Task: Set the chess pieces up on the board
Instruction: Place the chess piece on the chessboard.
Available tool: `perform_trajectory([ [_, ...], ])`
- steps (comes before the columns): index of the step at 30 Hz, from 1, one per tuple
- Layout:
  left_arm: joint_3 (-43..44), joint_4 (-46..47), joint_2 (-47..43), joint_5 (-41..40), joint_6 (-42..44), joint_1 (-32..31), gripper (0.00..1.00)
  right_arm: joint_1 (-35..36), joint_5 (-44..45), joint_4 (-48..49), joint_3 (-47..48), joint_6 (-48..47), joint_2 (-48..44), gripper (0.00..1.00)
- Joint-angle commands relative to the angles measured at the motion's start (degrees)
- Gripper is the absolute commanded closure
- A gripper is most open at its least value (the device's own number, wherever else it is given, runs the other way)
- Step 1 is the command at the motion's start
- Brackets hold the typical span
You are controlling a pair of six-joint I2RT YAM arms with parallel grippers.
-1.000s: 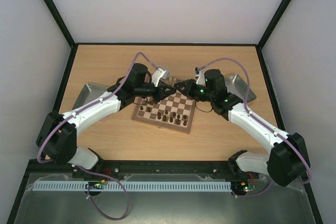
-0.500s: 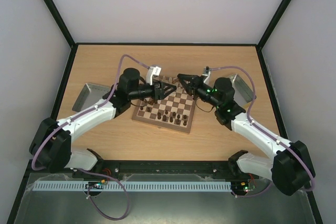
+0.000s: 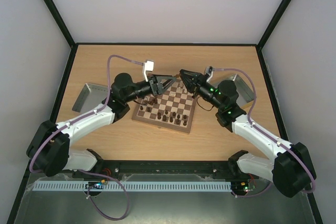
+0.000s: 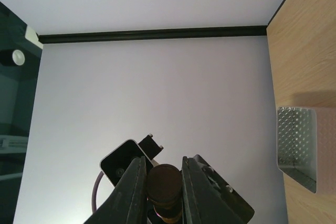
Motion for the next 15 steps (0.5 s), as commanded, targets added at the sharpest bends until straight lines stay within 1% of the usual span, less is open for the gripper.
perform_trajectory([
  [1, 0.64, 4.5, -1.32, -3.07, -0.41, -0.84, 0.48, 0.13, -0.28, 3.69, -0.87, 2.79, -0.53, 0.92],
  [3, 1.13, 3.35, -0.83, -3.18, -0.09, -1.1, 0.54, 0.11, -0.38, 4.4, -1.22, 3.27, -0.29, 0.92],
  [7, 1.42, 2.67, -0.36, -3.73, 0.19, -1.56, 0.62, 0.21, -0.88, 4.91, -1.31, 3.66, 0.27, 0.92],
  [9, 1.75, 2.39, -0.19, -3.93, 0.43, -1.72, 0.67, 0.22, -0.92, 4.89, -1.39, 3.69, 0.37, 0.92],
  [15, 3.49, -0.06, 0.75, -4.32, 1.86, -2.05, 0.7, 0.24, -0.98, 4.86, -1.65, 3.51, 0.61, 0.92],
])
